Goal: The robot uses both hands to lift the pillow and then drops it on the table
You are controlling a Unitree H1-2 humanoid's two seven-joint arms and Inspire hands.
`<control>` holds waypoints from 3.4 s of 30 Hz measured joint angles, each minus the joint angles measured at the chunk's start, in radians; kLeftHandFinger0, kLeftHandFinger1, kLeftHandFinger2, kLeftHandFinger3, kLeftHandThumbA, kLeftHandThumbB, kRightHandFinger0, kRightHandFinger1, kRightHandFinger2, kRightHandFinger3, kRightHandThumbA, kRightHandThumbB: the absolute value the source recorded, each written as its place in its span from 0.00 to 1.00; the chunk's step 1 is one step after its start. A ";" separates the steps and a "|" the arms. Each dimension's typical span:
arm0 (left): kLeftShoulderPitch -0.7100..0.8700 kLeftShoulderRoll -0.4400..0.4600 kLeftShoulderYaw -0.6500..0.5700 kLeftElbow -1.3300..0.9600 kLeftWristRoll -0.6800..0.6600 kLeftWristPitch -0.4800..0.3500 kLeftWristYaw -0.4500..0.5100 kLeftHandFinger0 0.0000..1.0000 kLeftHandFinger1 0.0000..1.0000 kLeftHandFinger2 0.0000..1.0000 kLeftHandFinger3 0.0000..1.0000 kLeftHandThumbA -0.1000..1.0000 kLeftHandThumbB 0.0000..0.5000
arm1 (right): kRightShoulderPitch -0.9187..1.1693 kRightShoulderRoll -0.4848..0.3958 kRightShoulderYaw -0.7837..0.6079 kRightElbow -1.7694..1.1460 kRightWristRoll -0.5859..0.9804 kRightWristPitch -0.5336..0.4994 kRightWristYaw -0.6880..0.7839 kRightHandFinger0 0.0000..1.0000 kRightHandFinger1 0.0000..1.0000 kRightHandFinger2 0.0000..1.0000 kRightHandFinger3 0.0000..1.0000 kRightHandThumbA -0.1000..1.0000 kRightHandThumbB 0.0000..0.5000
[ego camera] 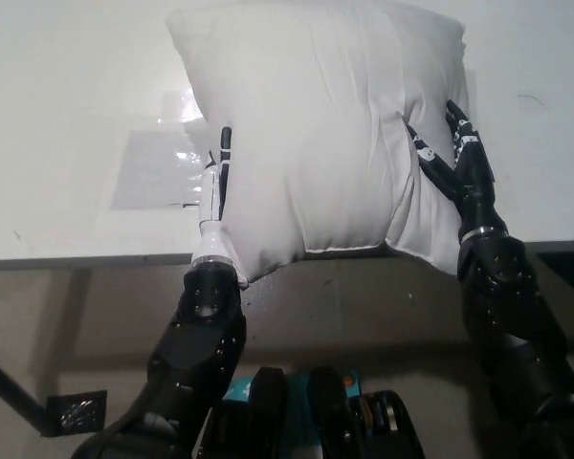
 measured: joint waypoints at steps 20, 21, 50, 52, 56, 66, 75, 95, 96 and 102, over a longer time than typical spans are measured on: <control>0.002 -0.010 0.048 0.006 -0.050 -0.039 -0.005 1.00 1.00 1.00 1.00 1.00 0.00 | -0.017 0.027 0.075 0.098 0.026 -0.109 0.046 1.00 1.00 1.00 1.00 1.00 0.45; 0.004 -0.010 0.048 0.002 -0.053 -0.039 -0.006 1.00 1.00 1.00 1.00 1.00 0.00 | -0.018 0.028 0.079 0.101 0.026 -0.114 0.046 1.00 1.00 1.00 1.00 1.00 0.44; 0.027 -0.006 0.031 -0.490 -0.088 0.131 0.015 1.00 1.00 1.00 1.00 1.00 0.42 | 0.002 0.014 0.147 -0.521 0.041 0.100 0.037 1.00 1.00 1.00 1.00 1.00 0.79; 0.003 -0.007 0.017 -0.563 -0.084 0.162 0.013 1.00 1.00 1.00 1.00 1.00 0.38 | -0.023 0.009 0.170 -0.589 0.025 0.124 0.039 1.00 1.00 1.00 1.00 1.00 0.79; -0.064 -0.014 -0.022 -0.706 -0.079 0.213 0.001 1.00 1.00 1.00 1.00 1.00 0.21 | -0.077 0.011 0.208 -0.714 0.003 0.174 0.046 1.00 1.00 1.00 1.00 1.00 0.78; -0.246 -0.026 -0.086 -0.978 -0.021 0.325 -0.029 1.00 1.00 1.00 1.00 1.00 0.25 | -0.200 0.007 0.229 -0.990 -0.026 0.294 0.058 1.00 1.00 1.00 1.00 1.00 0.77; -0.219 -0.025 -0.085 -0.988 -0.006 0.360 -0.044 1.00 1.00 1.00 1.00 1.00 0.27 | -0.188 0.002 0.230 -1.016 -0.052 0.331 0.060 1.00 1.00 1.00 1.00 1.00 0.72; 0.015 0.078 -0.039 -0.864 0.051 0.372 -0.068 1.00 1.00 1.00 1.00 1.00 0.19 | -0.037 -0.135 0.172 -0.867 -0.110 0.385 0.060 1.00 1.00 1.00 1.00 1.00 0.82; 0.030 0.081 -0.034 -0.860 0.052 0.369 -0.068 1.00 1.00 1.00 1.00 1.00 0.20 | -0.025 -0.138 0.170 -0.860 -0.110 0.385 0.060 1.00 1.00 1.00 1.00 1.00 0.78; 0.206 0.120 -0.021 -0.895 0.059 0.301 -0.086 1.00 1.00 1.00 1.00 1.00 0.20 | 0.143 -0.140 0.162 -0.892 -0.112 0.337 0.058 1.00 1.00 1.00 1.00 1.00 0.68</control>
